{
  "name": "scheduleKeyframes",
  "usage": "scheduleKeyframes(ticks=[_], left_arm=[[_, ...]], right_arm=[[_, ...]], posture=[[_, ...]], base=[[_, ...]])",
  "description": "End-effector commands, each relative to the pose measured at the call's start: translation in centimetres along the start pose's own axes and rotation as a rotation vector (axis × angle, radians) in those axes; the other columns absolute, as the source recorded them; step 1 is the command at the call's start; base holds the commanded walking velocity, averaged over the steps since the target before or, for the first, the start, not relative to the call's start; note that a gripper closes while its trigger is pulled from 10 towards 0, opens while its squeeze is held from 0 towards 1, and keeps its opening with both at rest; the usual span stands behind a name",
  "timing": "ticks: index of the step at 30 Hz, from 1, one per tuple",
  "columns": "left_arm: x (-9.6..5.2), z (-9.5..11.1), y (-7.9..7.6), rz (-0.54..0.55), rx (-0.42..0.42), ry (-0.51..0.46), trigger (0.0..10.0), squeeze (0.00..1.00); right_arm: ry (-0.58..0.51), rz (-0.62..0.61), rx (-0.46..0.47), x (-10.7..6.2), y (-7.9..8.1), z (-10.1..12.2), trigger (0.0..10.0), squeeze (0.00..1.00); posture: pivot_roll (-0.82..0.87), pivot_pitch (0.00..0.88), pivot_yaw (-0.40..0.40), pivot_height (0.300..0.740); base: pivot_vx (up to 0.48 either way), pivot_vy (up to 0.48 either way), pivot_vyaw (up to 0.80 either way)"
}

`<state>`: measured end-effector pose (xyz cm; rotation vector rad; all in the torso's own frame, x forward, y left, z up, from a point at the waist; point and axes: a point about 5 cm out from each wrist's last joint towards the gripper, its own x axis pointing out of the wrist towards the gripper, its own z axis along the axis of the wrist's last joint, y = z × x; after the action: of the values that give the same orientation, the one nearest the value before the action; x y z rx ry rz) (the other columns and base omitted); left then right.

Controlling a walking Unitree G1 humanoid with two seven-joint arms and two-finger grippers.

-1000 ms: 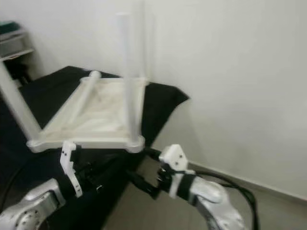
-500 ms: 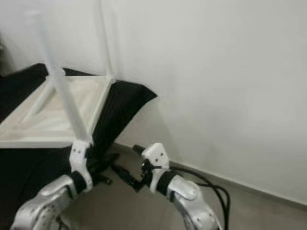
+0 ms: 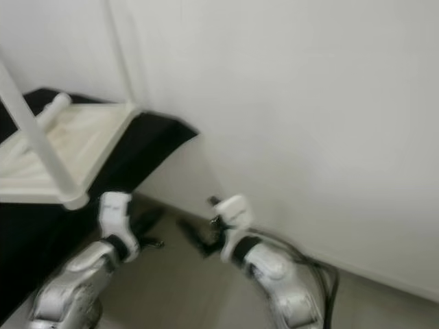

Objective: Building children table

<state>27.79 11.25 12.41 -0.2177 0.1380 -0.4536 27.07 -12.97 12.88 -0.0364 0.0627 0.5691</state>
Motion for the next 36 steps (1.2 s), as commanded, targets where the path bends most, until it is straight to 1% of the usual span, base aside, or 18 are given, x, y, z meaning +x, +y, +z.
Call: scheduleKeyframes(ticks=[1,7,19,36], left_arm=[[0.2,-0.1,0.6,0.034,0.026,0.006,10.0,0.00],[0.5,0.0,0.7,0.045,0.035,0.003,10.0,0.00],[1.0,0.0,0.6,0.033,0.035,0.006,10.0,0.00],[1.3,0.0,0.4,0.031,0.038,-0.002,10.0,0.00]], right_arm=[[-0.025,0.018,-0.003,0.6,0.6,0.3,10.0,0.00],[-0.028,0.019,0.004,0.7,0.6,0.4,10.0,0.00],[-0.033,0.026,0.003,1.0,0.4,0.5,10.0,0.00],[-0.036,0.035,0.008,1.0,0.1,0.6,10.0,0.00]], posture=[[-0.08,0.000,0.033,0.740],[-0.08,0.000,0.032,0.740],[-0.08,0.000,0.023,0.740],[-0.09,0.000,0.014,0.740]], base=[[0.454,0.000,0.00],[0.446,0.000,0.00],[0.433,0.000,0.00],[0.419,0.000,0.00]])
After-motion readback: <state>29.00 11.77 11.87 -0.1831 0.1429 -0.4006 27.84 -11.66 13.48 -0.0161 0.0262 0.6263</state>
